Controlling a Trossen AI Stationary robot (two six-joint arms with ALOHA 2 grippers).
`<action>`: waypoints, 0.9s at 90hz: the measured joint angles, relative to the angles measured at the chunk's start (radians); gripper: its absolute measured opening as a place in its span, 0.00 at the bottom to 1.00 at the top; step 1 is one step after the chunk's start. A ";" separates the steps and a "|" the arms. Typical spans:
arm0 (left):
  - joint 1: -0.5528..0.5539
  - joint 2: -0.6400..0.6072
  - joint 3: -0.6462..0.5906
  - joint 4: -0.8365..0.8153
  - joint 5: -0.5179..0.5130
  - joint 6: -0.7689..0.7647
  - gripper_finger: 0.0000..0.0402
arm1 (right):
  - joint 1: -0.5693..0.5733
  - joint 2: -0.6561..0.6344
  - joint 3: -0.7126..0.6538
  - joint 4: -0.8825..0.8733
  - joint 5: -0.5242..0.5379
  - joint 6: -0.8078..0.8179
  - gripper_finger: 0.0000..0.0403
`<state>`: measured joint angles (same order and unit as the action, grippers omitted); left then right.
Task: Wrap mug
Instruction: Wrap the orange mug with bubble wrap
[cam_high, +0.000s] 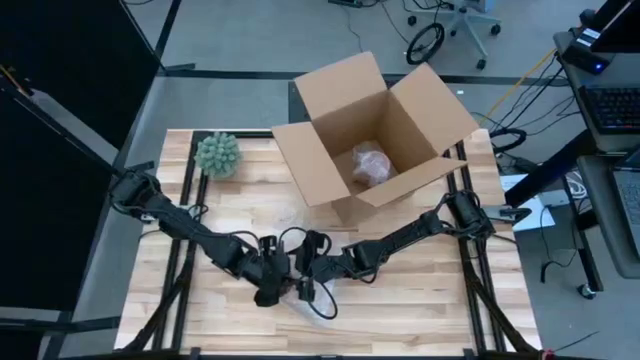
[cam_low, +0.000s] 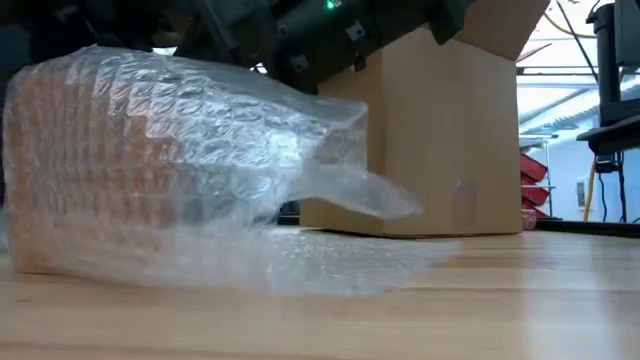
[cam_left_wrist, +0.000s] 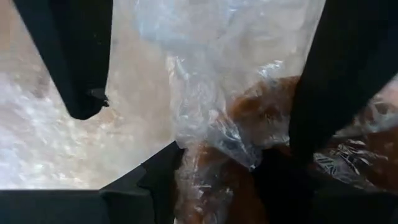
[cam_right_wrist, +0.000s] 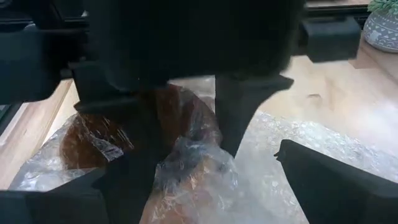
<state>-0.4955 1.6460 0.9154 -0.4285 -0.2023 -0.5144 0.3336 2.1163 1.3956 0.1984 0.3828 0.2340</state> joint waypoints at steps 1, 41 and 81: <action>0.002 0.002 0.000 0.003 0.004 0.000 0.43 | 0.000 0.000 0.000 0.000 0.000 0.000 0.80; 0.024 0.030 0.013 0.007 0.021 0.007 0.43 | 0.001 -0.001 0.000 -0.005 0.002 0.005 0.80; 0.013 -0.042 0.140 -0.171 0.023 0.041 0.43 | 0.000 -0.004 0.002 -0.035 0.004 0.009 0.80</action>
<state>-0.4828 1.6043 1.0552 -0.5991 -0.1791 -0.4738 0.3340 2.1128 1.3975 0.1631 0.3866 0.2432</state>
